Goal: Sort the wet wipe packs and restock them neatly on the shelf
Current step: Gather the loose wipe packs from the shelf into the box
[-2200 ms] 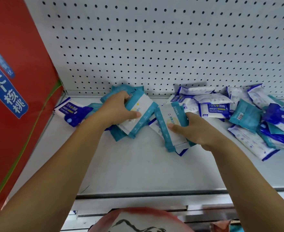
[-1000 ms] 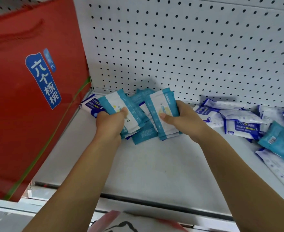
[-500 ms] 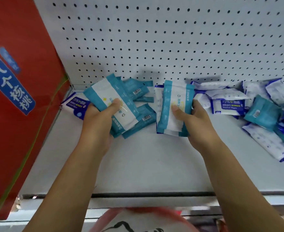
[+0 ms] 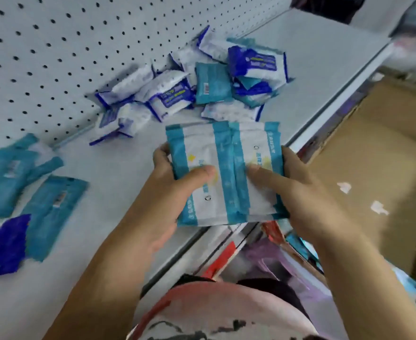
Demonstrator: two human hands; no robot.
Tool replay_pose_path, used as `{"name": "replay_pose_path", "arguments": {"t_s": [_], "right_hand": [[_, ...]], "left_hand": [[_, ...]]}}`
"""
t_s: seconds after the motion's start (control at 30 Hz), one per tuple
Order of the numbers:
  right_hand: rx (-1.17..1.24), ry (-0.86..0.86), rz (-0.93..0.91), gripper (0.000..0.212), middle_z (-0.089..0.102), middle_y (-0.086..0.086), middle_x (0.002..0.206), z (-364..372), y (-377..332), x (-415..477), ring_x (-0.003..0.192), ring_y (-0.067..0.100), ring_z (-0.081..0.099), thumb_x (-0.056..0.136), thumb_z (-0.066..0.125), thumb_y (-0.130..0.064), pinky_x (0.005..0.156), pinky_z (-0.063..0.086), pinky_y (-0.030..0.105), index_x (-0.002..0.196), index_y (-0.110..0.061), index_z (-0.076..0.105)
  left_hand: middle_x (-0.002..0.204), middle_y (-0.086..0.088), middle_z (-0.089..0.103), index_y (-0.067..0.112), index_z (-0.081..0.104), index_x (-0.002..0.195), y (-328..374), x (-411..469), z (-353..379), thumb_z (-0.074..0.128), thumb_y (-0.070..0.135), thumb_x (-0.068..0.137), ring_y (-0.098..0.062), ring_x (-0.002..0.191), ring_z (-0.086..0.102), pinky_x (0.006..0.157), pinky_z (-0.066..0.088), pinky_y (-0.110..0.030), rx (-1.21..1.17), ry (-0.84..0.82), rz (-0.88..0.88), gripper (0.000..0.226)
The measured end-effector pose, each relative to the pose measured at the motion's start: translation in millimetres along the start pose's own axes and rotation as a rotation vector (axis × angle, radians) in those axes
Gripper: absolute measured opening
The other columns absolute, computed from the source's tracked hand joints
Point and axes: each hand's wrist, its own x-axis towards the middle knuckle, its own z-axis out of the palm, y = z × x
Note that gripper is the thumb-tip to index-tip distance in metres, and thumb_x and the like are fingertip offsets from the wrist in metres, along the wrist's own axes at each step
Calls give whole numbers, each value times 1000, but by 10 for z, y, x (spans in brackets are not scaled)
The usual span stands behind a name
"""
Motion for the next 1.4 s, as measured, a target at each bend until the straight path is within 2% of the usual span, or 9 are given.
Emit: {"name": "replay_pose_path", "arguments": {"t_s": [0.2,0.4,0.53,0.7,0.83,1.0,1.1,1.2,1.4], "right_hand": [[52,340,80,28,75,-7,109,-845,260,-550,97,18,74,91,70,-32,81,59,44,118,-33,62],[274,841,209,30,75,-6,110,-1736,873,-999,99,21,74,90,73,-30,91,58,48,117,-31,61],[276,1030,368,30,71,-7,112,-2238,1381,-1143,93,15,73,89,73,-32,79,61,40,112,-36,54],[335,1044,521,27,67,-4,111,-2607,1985,-976,92,14,70,96,66,-20,61,57,27,115,-27,47],[168,999,558,38,62,1,121,-2736,2390,-687,103,18,65,98,63,-20,78,57,32,127,-19,39],[-81,955,641,27,56,0,116,-2851,2625,-470,106,21,60,96,60,-26,91,55,44,113,-26,39],[-332,883,680,51,40,5,131,-2869,2690,-474,120,24,44,92,58,-31,107,42,42,137,-18,37],[-518,860,714,61,37,11,140,-2959,2708,-485,129,29,34,87,59,-27,112,29,41,141,-8,38],[-561,850,650,78,38,11,142,-3007,2693,-531,132,28,33,88,63,-33,114,29,41,153,-7,27]], "left_hand": [[110,1,78,26,63,123,-243,170,993,76,25,76,-20,103,75,94,58,-50,259,-321,-98,48],[101,8,76,29,58,116,-815,382,1950,70,7,91,-5,87,74,67,59,-24,423,-465,-156,35],[111,5,69,25,49,123,-1463,773,2286,71,11,91,-13,97,71,68,57,-28,621,-453,-250,42],[124,0,66,23,45,132,-2178,1235,2469,75,16,89,-22,105,68,83,58,-36,844,-438,-346,54],[131,-6,62,14,43,137,-2464,1528,2653,76,15,87,-28,114,64,91,54,-37,1013,-376,-297,60],[141,-17,54,7,33,141,-2630,1842,2761,68,11,92,-37,124,58,100,49,-43,1262,-312,-281,60],[149,-19,42,7,26,149,-2715,1931,2750,69,11,91,-39,133,50,102,44,-41,1384,-353,-339,72],[148,-19,40,6,27,147,-2801,1953,2757,72,18,90,-40,136,43,109,41,-44,1448,-348,-324,73],[146,-17,40,7,30,146,-2945,1829,2745,78,30,85,-39,135,42,110,38,-46,1485,-315,-186,80]]}}
